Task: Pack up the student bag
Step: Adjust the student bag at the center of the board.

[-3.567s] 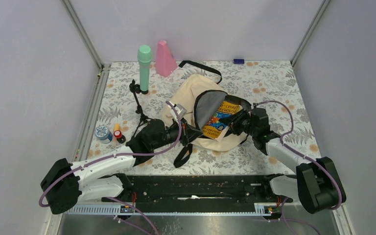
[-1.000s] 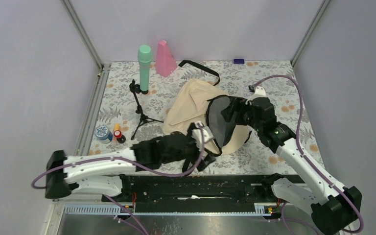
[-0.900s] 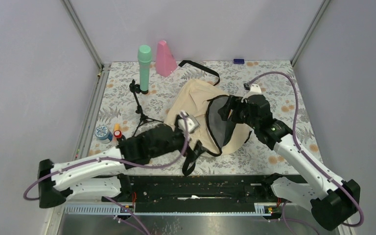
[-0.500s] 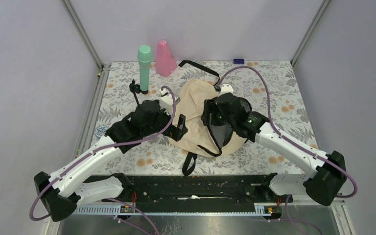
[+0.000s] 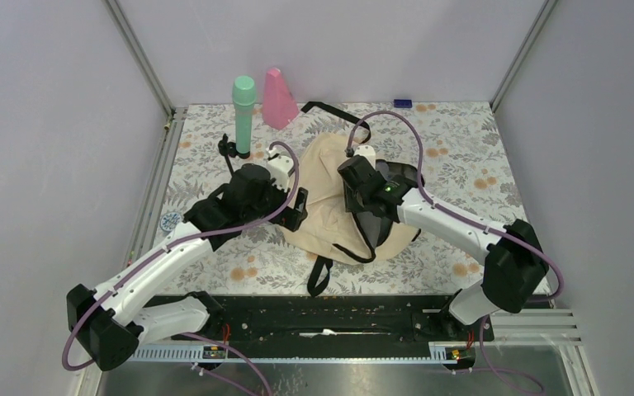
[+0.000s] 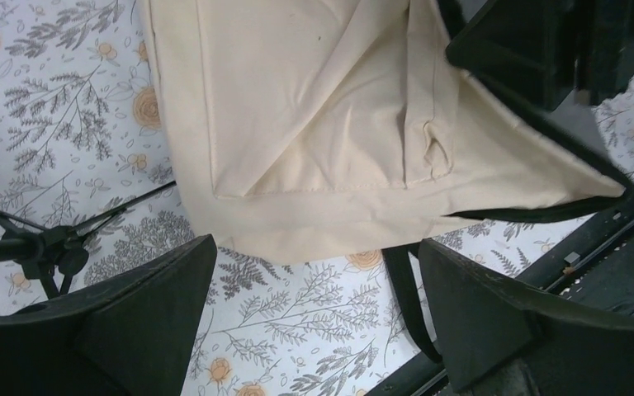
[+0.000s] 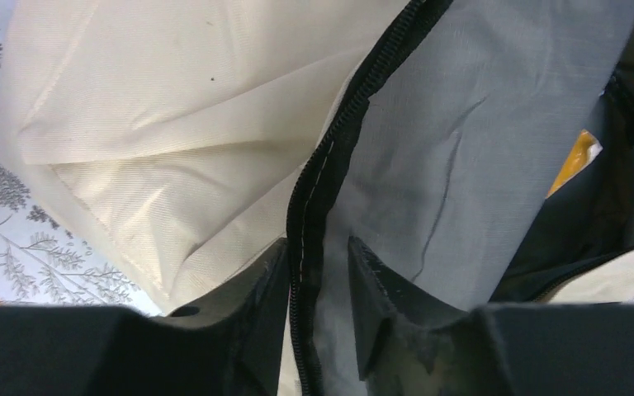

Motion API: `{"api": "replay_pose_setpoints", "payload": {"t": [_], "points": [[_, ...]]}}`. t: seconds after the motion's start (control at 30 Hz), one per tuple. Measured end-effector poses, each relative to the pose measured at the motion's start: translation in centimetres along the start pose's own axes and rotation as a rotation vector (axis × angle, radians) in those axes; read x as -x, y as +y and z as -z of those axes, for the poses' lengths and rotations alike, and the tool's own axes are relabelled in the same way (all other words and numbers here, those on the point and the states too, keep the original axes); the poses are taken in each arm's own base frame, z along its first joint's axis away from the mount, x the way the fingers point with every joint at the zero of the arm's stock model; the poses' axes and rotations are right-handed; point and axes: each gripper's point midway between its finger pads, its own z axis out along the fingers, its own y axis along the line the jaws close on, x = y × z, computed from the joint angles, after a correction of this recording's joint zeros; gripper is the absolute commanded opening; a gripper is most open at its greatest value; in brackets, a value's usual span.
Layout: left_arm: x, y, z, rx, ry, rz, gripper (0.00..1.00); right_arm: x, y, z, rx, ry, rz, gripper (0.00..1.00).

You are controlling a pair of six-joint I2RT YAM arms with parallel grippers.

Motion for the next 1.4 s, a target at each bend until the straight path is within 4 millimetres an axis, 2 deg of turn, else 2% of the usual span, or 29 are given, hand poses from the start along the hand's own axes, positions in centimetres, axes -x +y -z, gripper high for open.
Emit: {"api": "replay_pose_setpoints", "payload": {"t": [0.03, 0.13, 0.23, 0.33, 0.37, 0.43, 0.53, 0.6, 0.7, 0.8, 0.87, 0.97, 1.03, 1.2, 1.4], "points": [[-0.2, 0.2, 0.0, 0.007, 0.004, 0.0, 0.99, 0.1, -0.2, 0.0, -0.009, -0.002, 0.004, 0.29], [-0.7, 0.5, 0.0, 0.025, 0.01, -0.001, 0.99, 0.6, -0.7, 0.2, -0.042, -0.02, 0.007, 0.1], [-0.8, 0.9, 0.3, 0.047, 0.0, -0.001, 0.99, 1.2, -2.0, 1.2, -0.087, -0.061, 0.001, 0.07], [-0.6, 1.3, 0.4, 0.065, -0.009, 0.0, 0.99, 2.0, -4.1, 3.8, -0.116, -0.141, -0.032, 0.08], [-0.6, 1.3, 0.4, 0.068, -0.009, 0.0, 0.99, 2.3, -5.0, 4.7, -0.121, -0.17, -0.052, 0.12], [-0.6, 1.3, 0.4, 0.069, -0.009, 0.004, 0.99, 2.6, -7.4, 6.3, -0.146, -0.221, -0.111, 0.26], [-0.4, 1.1, 0.4, 0.06, -0.017, 0.013, 0.99, 1.8, -12.0, 7.3, -0.213, -0.256, -0.238, 0.66], [-0.3, 0.9, 0.3, 0.05, -0.026, 0.022, 0.99, 0.1, -14.6, 7.5, -0.261, -0.255, -0.298, 0.86], [-0.4, 0.5, 0.4, 0.034, -0.032, 0.049, 0.99, -1.5, -16.6, 8.4, -0.293, -0.252, -0.332, 0.99], [-0.6, 0.3, 0.4, 0.027, -0.035, 0.094, 0.99, -0.7, -17.9, 9.2, -0.307, -0.274, -0.354, 1.0], [-0.8, 0.1, 0.1, 0.021, -0.047, 0.14, 0.99, 0.3, -19.0, 8.8, -0.319, -0.26, -0.374, 1.0], [-1.9, -0.2, -0.7, 0.013, -0.054, 0.224, 0.99, 2.0, -20.1, 7.0, -0.293, -0.216, -0.411, 1.0], [-3.2, -0.4, -1.4, 0.005, -0.038, 0.286, 0.98, 2.8, -20.4, 4.7, -0.257, -0.159, -0.43, 0.99], [-6.5, -1.8, -2.6, -0.018, 0.02, 0.409, 0.99, 2.9, -20.1, -0.1, -0.144, -0.035, -0.465, 0.96], [-6.6, -5.0, -3.2, -0.093, 0.024, 0.474, 0.99, 4.2, -21.0, -2.7, -0.061, -0.009, -0.536, 0.84]]}}
